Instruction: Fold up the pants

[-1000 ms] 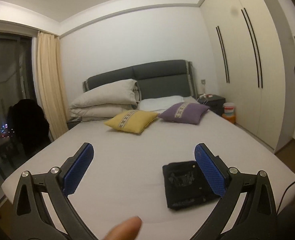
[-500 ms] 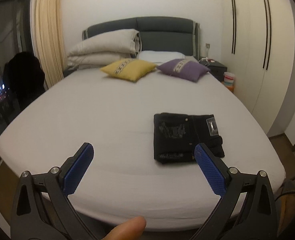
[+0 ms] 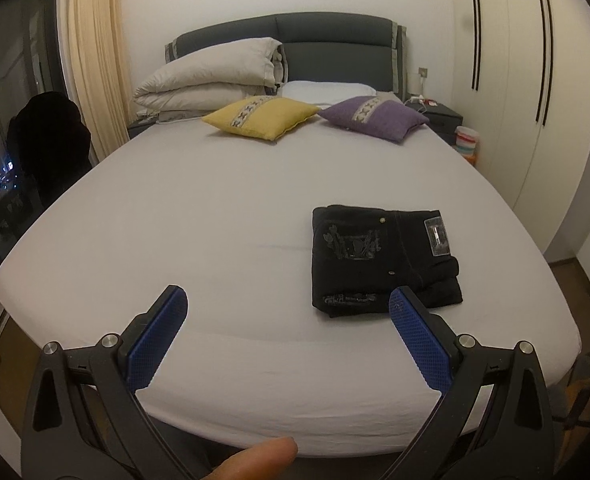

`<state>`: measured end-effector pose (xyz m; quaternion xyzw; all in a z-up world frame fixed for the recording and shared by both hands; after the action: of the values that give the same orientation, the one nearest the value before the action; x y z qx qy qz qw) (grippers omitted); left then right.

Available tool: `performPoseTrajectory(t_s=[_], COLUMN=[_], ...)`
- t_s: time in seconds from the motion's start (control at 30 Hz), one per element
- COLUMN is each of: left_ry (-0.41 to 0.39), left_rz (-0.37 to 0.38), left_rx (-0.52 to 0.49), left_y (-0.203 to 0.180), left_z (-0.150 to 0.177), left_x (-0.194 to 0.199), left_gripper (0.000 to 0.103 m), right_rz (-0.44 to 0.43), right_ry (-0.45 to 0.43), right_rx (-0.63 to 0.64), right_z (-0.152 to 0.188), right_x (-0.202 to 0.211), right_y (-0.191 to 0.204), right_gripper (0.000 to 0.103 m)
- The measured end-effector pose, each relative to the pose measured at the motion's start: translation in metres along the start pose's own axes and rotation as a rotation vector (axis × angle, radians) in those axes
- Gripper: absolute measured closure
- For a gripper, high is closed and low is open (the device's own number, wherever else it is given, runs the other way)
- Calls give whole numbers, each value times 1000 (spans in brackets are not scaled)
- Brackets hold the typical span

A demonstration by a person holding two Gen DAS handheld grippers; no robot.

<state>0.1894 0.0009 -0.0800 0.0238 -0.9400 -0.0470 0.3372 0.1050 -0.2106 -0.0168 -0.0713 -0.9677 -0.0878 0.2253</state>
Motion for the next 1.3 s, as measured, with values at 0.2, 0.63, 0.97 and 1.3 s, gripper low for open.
performPoseTrajectory(t_s=[0.2, 0.63, 0.97, 1.3], left_ry=[28, 45, 60, 82], left_rz=[1, 14, 19, 23], left_rx=[6, 2, -7, -15], left_y=[2, 3, -2, -3], left_z=[4, 5, 8, 14], left_x=[-14, -22, -36, -50], left_gripper=[0, 0, 0, 0], right_rz=[-18, -28, -28, -33], right_ry=[43, 98, 129, 163], right_rx=[16, 20, 12, 4], right_z=[10, 22, 27, 35], right_x=[-10, -21, -29, -40], right_y=[9, 12, 8, 6], right_gripper=[0, 0, 0, 0])
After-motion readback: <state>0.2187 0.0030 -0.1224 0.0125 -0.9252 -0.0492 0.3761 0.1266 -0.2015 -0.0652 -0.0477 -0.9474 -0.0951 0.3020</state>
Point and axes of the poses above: each gripper's, at about its wrist camera, not at the fingertips, and x roughly against the way its jaws point, y to its left, z to its underside, the point moved 10 cm from there along -x, roughly the way its jaws point, and after that the axes turned 3 degrees about -z, right-handed, at the moved point
